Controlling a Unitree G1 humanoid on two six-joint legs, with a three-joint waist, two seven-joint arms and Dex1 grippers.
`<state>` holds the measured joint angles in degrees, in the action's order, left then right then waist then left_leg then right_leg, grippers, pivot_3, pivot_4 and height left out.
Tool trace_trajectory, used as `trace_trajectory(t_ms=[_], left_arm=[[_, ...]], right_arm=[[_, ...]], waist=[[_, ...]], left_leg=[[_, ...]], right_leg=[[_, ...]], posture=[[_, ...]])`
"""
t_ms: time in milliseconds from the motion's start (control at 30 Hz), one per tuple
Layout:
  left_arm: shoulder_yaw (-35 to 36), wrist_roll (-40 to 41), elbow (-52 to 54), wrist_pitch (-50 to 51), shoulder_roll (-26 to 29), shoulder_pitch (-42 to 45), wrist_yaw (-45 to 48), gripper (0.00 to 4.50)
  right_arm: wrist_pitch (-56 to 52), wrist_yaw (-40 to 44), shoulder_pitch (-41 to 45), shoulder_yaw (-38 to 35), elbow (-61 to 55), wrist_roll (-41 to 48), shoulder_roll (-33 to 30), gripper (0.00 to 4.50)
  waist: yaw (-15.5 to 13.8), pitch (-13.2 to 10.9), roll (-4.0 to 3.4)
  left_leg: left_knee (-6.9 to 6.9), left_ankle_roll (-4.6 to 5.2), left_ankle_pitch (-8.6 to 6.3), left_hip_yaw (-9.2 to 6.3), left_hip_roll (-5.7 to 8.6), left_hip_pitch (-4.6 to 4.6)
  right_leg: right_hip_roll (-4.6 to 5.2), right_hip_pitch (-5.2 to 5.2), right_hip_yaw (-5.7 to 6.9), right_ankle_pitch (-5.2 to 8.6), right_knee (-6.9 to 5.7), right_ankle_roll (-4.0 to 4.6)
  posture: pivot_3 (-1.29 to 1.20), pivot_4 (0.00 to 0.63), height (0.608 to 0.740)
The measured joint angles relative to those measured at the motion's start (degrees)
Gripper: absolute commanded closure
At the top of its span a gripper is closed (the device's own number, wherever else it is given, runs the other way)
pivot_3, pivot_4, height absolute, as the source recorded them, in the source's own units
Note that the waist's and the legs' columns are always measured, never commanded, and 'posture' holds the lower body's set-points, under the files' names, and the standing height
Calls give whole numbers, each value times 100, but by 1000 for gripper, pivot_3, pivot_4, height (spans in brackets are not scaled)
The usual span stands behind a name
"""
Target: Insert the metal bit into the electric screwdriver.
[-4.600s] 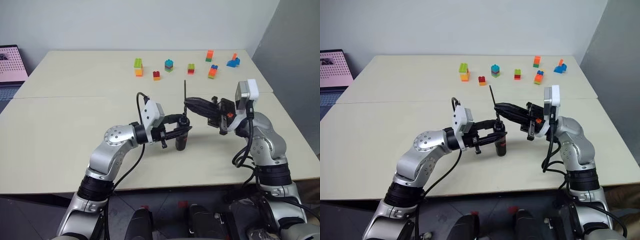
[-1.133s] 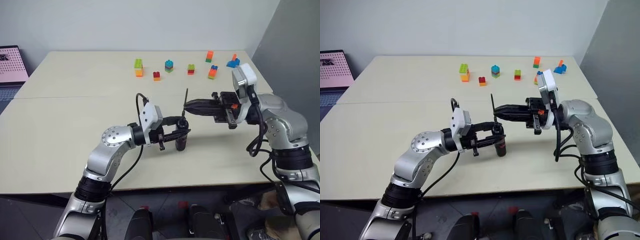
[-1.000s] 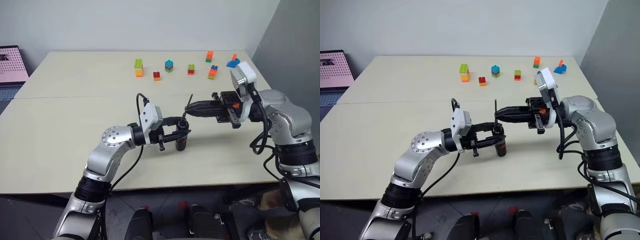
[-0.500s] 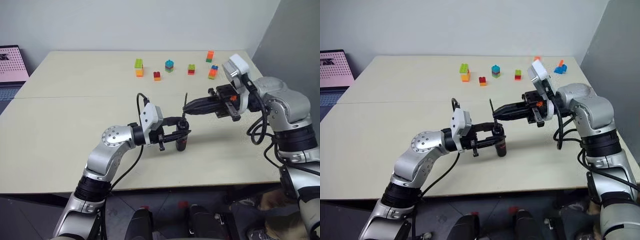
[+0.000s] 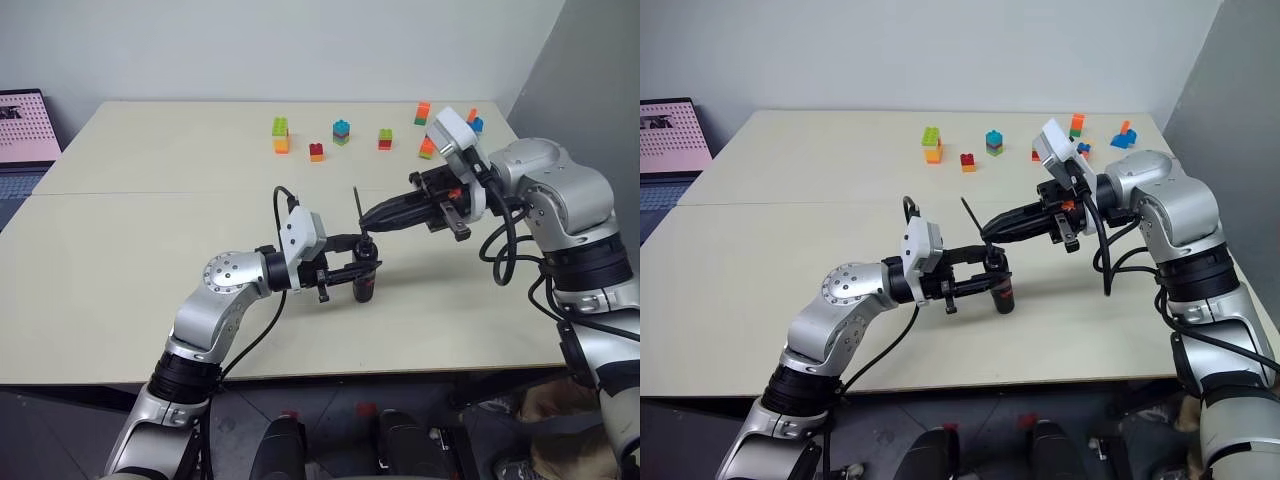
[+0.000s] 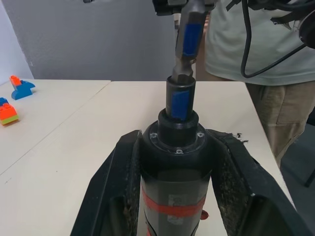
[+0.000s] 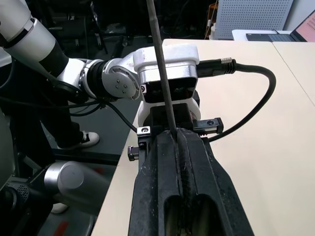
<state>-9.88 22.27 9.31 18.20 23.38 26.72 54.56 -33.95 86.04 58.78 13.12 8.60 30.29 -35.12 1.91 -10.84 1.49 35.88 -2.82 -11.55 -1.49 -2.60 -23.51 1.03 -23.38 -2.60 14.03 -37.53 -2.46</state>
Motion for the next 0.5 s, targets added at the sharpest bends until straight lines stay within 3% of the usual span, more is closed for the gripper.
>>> trace_trajectory(t_ms=[500], left_arm=[[-27,1,-66,99,-69,94,-52,2871]], right_arm=[[-176,-135,-256,-244,-133,20,-22,4500]], waist=[[-2,0,0]], left_leg=[[1,0,0,0,0,0]], right_leg=[[0,1,0,0,0,0]], posture=[[0,150,740]])
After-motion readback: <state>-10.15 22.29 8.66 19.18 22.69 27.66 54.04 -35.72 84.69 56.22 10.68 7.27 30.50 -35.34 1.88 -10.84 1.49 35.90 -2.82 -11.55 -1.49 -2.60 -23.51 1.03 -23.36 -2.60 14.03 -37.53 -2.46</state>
